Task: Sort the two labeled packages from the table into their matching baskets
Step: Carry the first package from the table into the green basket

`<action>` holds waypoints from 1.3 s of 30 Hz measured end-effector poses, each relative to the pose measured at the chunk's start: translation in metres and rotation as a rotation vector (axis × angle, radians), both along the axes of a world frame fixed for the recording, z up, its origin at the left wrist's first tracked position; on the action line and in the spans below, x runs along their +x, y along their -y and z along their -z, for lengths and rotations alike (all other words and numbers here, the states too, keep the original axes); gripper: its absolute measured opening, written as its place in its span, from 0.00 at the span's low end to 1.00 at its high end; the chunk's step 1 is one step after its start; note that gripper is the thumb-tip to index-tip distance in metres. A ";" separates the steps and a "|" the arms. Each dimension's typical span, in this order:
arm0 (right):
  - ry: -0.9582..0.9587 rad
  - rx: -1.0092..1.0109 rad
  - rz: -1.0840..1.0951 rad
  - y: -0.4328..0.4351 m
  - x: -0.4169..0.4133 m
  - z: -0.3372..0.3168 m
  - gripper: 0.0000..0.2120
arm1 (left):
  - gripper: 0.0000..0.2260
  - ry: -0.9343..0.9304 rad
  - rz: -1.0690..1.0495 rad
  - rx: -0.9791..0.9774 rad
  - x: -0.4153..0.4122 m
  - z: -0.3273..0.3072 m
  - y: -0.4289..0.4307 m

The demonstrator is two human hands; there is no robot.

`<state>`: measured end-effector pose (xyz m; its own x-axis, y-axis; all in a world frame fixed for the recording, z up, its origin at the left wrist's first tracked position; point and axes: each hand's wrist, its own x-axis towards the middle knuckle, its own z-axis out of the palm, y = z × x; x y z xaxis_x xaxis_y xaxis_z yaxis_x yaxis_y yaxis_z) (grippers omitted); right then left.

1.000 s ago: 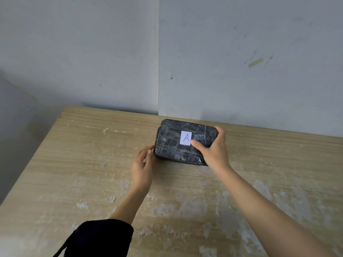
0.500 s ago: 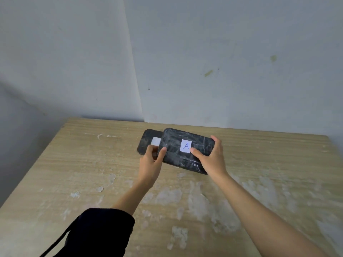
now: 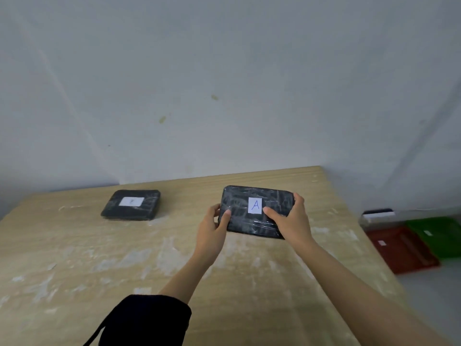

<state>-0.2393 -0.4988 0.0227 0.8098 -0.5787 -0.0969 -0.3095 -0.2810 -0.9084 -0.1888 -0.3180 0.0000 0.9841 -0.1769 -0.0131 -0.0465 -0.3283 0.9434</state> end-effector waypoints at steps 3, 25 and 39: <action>0.006 -0.008 0.052 0.055 -0.028 -0.006 0.44 | 0.18 0.004 0.068 0.010 -0.019 -0.008 0.057; 0.014 0.018 0.211 0.458 -0.094 0.006 0.39 | 0.16 -0.121 0.255 0.068 -0.048 -0.005 0.474; 0.014 0.066 0.122 0.768 -0.200 0.028 0.37 | 0.11 -0.200 0.131 0.013 -0.163 0.018 0.778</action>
